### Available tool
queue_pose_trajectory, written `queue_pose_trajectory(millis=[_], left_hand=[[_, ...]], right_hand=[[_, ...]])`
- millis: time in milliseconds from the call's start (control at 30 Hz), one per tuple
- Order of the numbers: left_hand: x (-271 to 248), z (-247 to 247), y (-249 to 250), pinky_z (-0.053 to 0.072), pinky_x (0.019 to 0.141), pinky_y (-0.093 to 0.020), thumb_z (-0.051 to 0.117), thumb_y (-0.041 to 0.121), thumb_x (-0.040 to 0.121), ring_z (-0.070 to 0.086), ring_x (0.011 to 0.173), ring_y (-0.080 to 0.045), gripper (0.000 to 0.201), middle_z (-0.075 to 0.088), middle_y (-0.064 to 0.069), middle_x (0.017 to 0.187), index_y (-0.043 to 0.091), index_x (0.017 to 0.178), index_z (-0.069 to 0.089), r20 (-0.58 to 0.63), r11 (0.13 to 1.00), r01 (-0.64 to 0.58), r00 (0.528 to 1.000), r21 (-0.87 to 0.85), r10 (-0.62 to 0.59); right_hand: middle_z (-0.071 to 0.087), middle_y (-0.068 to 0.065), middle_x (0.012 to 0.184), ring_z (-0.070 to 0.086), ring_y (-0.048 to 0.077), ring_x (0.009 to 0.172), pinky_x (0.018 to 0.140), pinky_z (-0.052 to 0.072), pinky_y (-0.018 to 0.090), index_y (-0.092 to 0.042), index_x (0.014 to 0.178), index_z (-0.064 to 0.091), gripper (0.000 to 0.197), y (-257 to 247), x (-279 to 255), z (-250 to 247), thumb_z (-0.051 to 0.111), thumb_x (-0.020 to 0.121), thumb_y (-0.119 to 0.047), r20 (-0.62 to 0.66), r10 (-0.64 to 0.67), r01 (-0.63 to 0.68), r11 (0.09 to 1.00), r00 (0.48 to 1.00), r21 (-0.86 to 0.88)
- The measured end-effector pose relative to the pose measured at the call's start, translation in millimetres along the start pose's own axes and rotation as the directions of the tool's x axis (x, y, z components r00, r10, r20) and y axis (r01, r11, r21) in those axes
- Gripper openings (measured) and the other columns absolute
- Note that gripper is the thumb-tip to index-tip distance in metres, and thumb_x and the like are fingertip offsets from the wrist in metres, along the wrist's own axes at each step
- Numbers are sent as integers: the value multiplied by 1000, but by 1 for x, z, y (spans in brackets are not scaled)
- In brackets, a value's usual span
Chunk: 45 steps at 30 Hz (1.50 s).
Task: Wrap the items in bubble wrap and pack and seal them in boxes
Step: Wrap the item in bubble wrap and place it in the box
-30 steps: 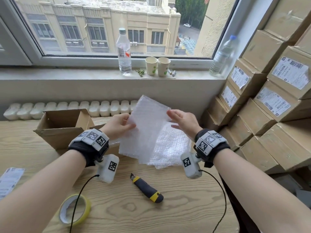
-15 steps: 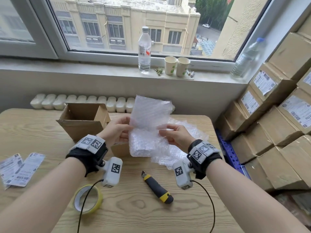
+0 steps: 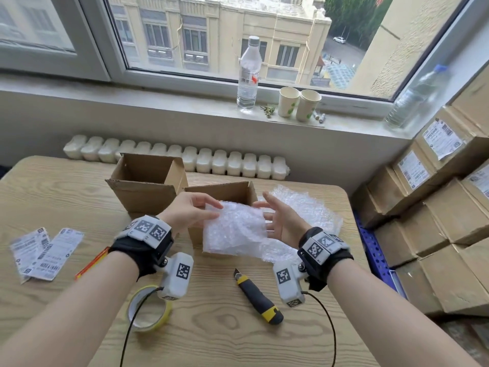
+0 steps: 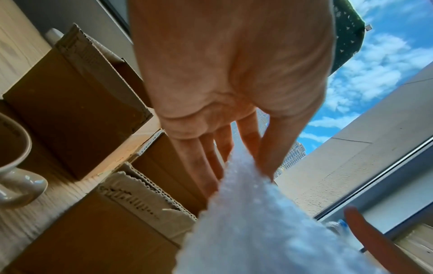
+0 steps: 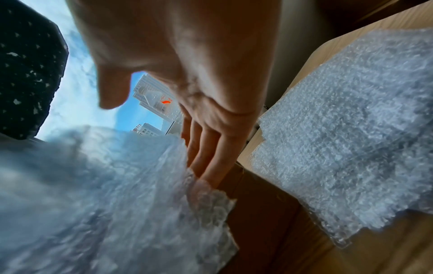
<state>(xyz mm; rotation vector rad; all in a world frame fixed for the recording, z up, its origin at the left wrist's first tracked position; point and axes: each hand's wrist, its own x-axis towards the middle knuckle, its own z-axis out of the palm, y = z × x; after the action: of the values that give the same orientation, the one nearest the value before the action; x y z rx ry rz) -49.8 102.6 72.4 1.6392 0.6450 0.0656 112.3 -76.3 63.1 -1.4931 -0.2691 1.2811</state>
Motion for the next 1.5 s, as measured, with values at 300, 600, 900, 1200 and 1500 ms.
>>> queue_pose_trajectory(millis=[300, 600, 900, 1200, 1500], left_hand=[[17, -7, -16, 54, 68, -29, 72, 23, 80, 63, 92, -18, 30, 64, -3, 101, 7, 95, 51, -255, 1000, 3, 967, 22, 2], [27, -16, -68, 1, 118, -36, 62, 36, 88, 4, 146, -16, 53, 22, -2, 156, 19, 135, 44, -139, 617, 34, 983, 787, 123], [18, -18, -81, -2, 118, -34, 69, 53, 74, -9, 146, -20, 67, 8, -6, 158, 19, 126, 45, -127, 591, -4, 975, 807, 181], [11, -16, -87, -10, 115, -34, 55, 60, 82, -21, 143, -22, 45, -2, -6, 159, 31, 117, 59, -93, 541, 8, 987, 841, 130], [13, -16, -89, -1, 116, -31, 67, 55, 75, -13, 145, -17, 57, 19, -3, 156, 16, 115, 52, -162, 629, 38, 976, 777, 142]], right_hand=[[68, 6, 92, 68, 16, 77, 65, 56, 29, -8, 101, 62, 18, -6, 14, 15, 68, 84, -10, 25, -21, 28, 954, 999, -300], [66, 7, 102, 64, 13, 77, 51, 51, 17, -10, 115, 58, 26, -37, 39, 28, 60, 89, -5, -192, -249, 138, 878, 949, -459], [63, 4, 118, 60, 19, 106, 98, 47, 34, -16, 126, 57, 40, -22, 82, 77, 60, 85, -19, -144, -369, 57, 483, 918, -873], [65, 6, 98, 60, 24, 93, 78, 44, 28, -13, 108, 61, 19, 5, 101, 108, 56, 90, -18, -258, -467, 94, 607, 846, -789], [65, 12, 94, 64, 27, 90, 85, 54, 42, -4, 99, 62, 18, 14, 121, 108, 62, 81, -7, -215, -98, -47, 812, 972, -582]])
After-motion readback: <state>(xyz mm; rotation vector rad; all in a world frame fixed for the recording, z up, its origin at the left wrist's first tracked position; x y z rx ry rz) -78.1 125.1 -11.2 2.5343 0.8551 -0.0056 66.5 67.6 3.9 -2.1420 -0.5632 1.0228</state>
